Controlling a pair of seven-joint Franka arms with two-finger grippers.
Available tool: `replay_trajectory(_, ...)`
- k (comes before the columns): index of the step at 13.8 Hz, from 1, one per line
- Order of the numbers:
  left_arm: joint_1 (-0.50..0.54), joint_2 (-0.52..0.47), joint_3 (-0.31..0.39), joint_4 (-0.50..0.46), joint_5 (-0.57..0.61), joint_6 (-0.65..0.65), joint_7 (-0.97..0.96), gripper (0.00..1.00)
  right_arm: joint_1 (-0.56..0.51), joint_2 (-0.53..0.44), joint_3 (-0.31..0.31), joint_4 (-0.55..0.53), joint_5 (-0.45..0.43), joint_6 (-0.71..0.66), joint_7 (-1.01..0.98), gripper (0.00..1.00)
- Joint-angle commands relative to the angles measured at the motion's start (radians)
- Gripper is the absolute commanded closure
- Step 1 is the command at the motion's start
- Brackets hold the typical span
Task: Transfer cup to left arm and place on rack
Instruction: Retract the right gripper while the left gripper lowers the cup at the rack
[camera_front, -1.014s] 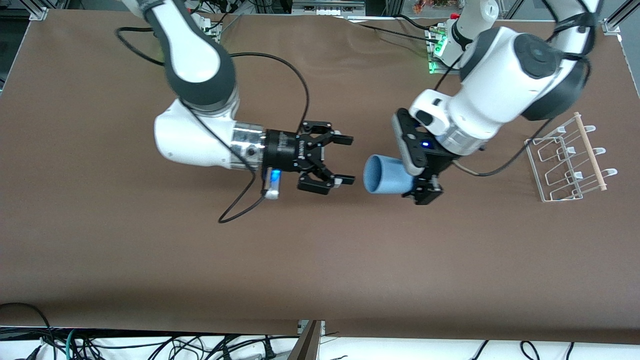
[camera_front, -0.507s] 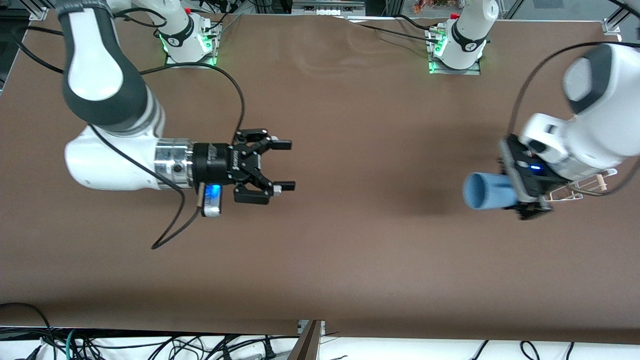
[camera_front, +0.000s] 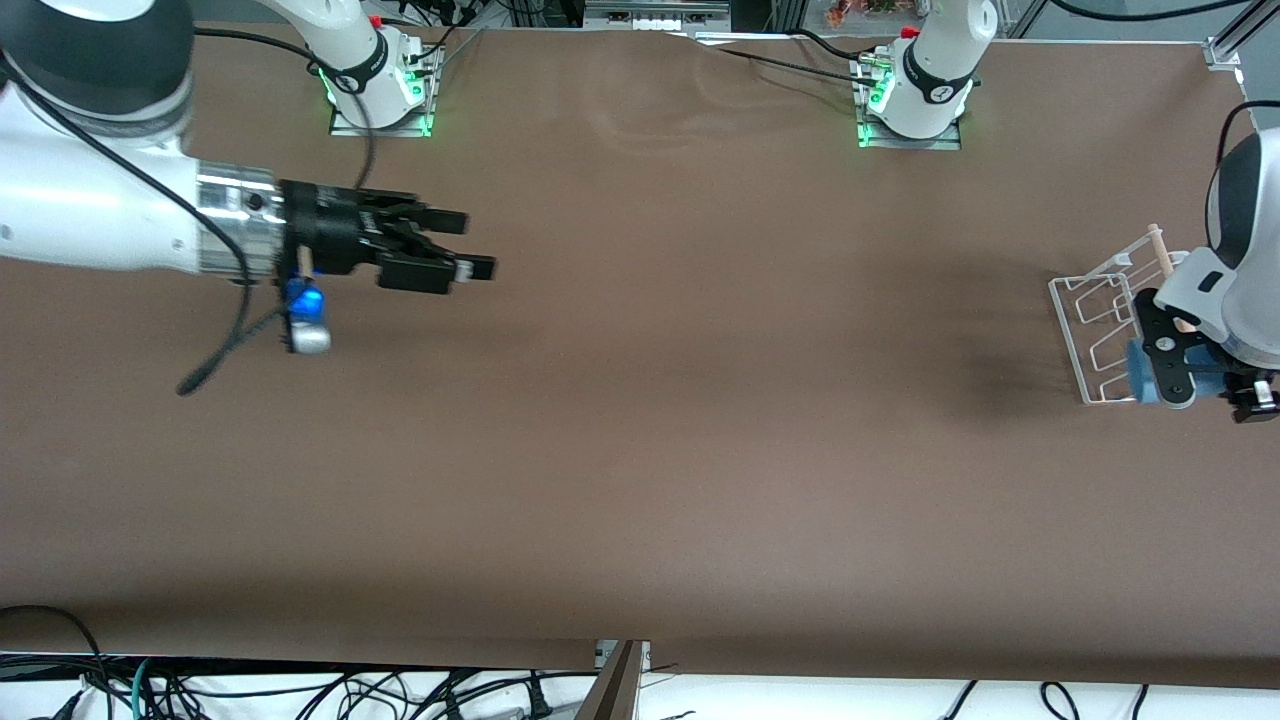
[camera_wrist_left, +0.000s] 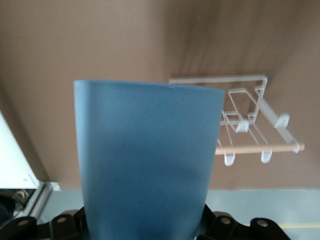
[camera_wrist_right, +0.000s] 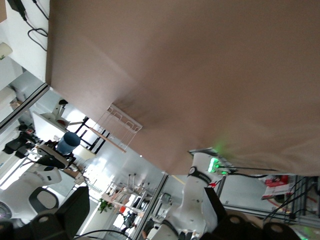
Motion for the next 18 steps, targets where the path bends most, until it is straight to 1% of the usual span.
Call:
replay_trajectory(1,0.017,-0.007,-0.006,-0.091,0.222,0.002,-0.041,1.0,0.004,-0.117,-0.014,-0.097,-0.21,-0.055,-0.144,0.0)
replay_trajectory(2,0.026,-0.004,-0.006,-0.125,0.329,0.002,-0.076,1.0,0.004,-0.131,-0.025,-0.097,-0.302,-0.086,-0.223,0.0)
replay_trajectory(3,0.034,-0.001,-0.006,-0.169,0.425,0.008,-0.113,1.0,0.004,-0.137,-0.046,-0.095,-0.371,-0.109,-0.309,0.0)
replay_trajectory(4,0.035,0.003,-0.006,-0.215,0.494,0.028,-0.14,1.0,0.005,-0.14,-0.068,-0.095,-0.408,-0.12,-0.392,0.0)
replay_trajectory(5,0.041,0.003,-0.006,-0.252,0.546,0.051,-0.171,1.0,0.004,-0.142,-0.07,-0.094,-0.463,-0.122,-0.452,0.0)
replay_trajectory(6,0.043,0.003,-0.006,-0.277,0.604,0.072,-0.209,1.0,0.002,-0.145,-0.064,-0.086,-0.588,-0.116,-0.521,0.0)
replay_trajectory(7,0.043,0.006,-0.006,-0.3,0.669,0.081,-0.254,1.0,-0.001,-0.143,-0.059,-0.083,-0.694,-0.111,-0.596,0.0)
replay_trajectory(9,0.041,0.009,-0.007,-0.345,0.757,0.083,-0.359,1.0,-0.047,-0.139,-0.05,-0.063,-0.778,-0.105,-0.691,0.0)
replay_trajectory(11,0.037,0.006,-0.007,-0.381,0.815,0.083,-0.43,1.0,-0.111,-0.134,0.001,-0.062,-0.887,-0.058,-0.831,0.0)
replay_trajectory(13,0.034,0.012,-0.007,-0.408,0.896,0.083,-0.517,1.0,-0.108,-0.133,0.007,-0.045,-0.935,-0.037,-0.847,0.0)
replay_trajectory(15,0.028,0.018,-0.006,-0.437,0.913,0.083,-0.593,1.0,-0.099,-0.134,0.01,-0.046,-0.971,-0.028,-0.842,0.0)
replay_trajectory(18,0.024,0.035,-0.006,-0.48,0.955,0.081,-0.706,1.0,-0.091,-0.134,0.013,-0.066,-0.976,-0.039,-0.772,0.0)
